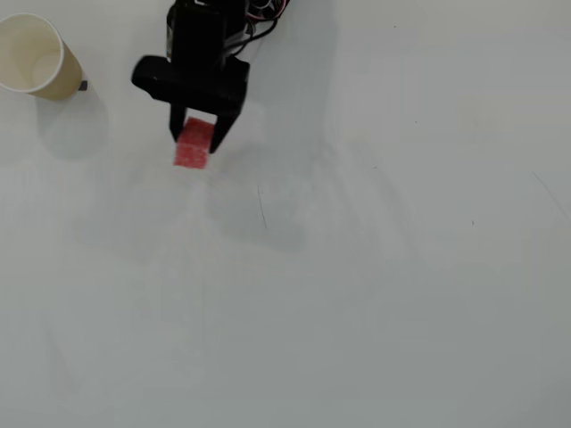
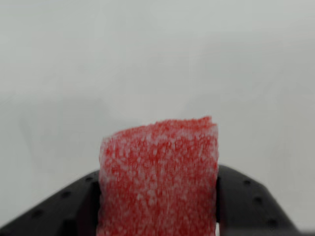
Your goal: Pick up the cube and drop it in the cup.
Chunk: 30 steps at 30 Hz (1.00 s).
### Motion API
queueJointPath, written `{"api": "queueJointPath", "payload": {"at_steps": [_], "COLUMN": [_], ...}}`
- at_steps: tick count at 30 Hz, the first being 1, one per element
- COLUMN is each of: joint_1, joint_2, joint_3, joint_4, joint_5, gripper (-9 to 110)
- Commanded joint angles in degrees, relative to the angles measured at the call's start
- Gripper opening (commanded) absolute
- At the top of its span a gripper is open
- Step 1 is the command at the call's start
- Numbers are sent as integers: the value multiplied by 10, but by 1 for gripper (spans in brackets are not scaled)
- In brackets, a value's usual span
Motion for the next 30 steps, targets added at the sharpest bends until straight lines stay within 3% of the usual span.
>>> {"api": "queueJointPath", "payload": {"at_steps": [1, 21, 30], "joint_1": [40, 236, 325], "joint_2": [45, -90, -99], "joint_3": [-27, -279, -307], "joint_4": [-20, -6, -16], "joint_5": [-6, -9, -16], "gripper": [8, 8, 8]}}
